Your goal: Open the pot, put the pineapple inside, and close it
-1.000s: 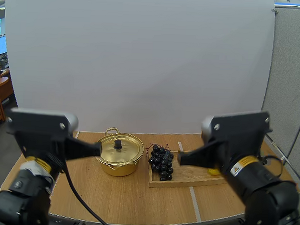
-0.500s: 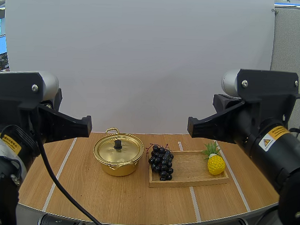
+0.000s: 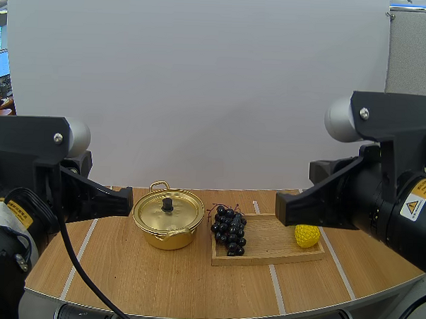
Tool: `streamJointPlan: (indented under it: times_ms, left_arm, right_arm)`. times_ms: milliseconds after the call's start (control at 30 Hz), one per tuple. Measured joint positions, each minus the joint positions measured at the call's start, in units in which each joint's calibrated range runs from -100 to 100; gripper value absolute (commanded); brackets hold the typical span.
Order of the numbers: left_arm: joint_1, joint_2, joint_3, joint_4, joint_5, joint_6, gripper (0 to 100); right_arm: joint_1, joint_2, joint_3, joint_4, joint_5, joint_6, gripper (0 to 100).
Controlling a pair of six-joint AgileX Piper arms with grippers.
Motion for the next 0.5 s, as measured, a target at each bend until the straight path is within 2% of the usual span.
streamJointPlan:
  times_ms: [200,500]
  left_arm:
    - [0.00,4.79,0.00,-2.17,0.00,4.86,0]
    - [0.00,22.12,0.00,-6.07,-3.37,10.02,0]
  right_arm:
    - [0.00,0.79,-0.15,-1.33,0.37,0.00,0]
    - [0.00,12.31,-0.15,-5.37,1.05,0.00,0]
